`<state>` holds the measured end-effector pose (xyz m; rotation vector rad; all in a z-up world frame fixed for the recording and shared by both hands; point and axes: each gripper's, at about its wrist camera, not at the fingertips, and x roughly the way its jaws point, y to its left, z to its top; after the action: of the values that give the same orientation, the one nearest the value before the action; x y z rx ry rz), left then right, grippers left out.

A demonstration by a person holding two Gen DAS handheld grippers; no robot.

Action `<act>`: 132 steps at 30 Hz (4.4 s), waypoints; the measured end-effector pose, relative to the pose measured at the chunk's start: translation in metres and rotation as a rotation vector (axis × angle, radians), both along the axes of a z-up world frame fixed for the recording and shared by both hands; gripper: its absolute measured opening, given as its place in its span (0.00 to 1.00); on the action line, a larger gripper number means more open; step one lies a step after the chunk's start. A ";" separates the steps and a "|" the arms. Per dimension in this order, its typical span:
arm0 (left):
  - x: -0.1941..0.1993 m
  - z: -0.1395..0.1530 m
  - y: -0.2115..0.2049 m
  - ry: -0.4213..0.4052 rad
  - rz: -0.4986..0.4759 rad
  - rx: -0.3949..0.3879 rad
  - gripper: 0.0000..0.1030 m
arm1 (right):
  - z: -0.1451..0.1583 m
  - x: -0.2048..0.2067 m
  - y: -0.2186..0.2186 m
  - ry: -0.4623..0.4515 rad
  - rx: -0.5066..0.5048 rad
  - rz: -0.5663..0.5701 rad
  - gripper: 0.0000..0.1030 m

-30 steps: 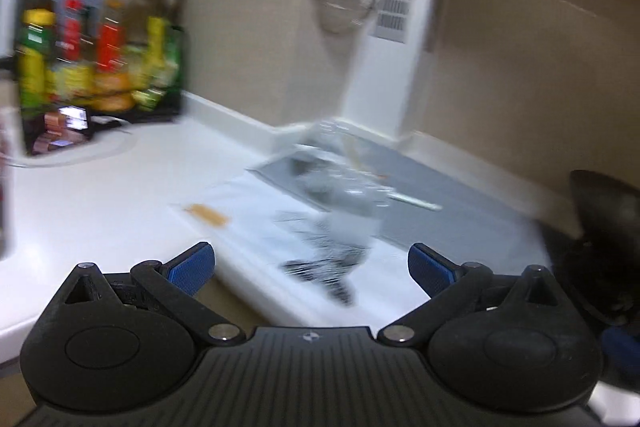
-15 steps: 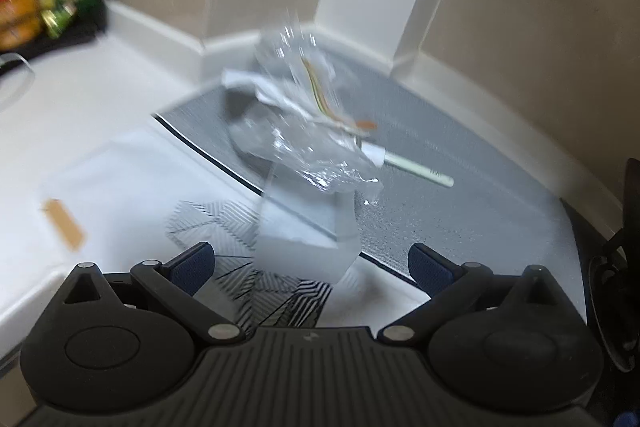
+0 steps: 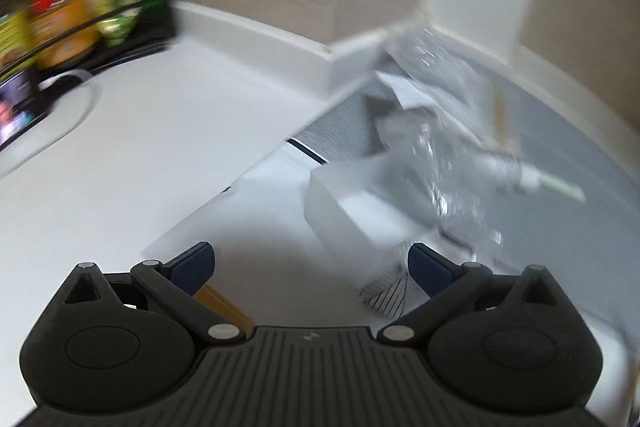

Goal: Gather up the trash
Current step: 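Grasp the clear plastic box with the left tool while the right tool grasps a plastic bag, then carry the plastic box and bag down toward the trash bin with both tools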

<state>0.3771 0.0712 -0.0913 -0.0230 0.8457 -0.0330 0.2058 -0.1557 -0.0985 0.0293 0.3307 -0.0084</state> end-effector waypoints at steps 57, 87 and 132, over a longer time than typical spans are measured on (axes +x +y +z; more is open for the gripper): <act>0.001 0.029 -0.055 -0.215 -0.509 0.235 1.00 | -0.013 0.083 -0.044 0.333 0.326 -0.125 0.19; 0.006 0.020 -0.023 -0.126 -0.344 0.148 0.00 | 0.019 0.055 -0.041 0.108 0.276 -0.048 0.05; -0.444 0.022 0.039 -0.135 -0.145 0.026 0.00 | -0.012 -0.221 0.045 0.312 0.178 0.393 0.05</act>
<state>-0.0666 0.1105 -0.0696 0.0643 0.7118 -0.1583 -0.0148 -0.1108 -0.1105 0.1400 0.6440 0.4098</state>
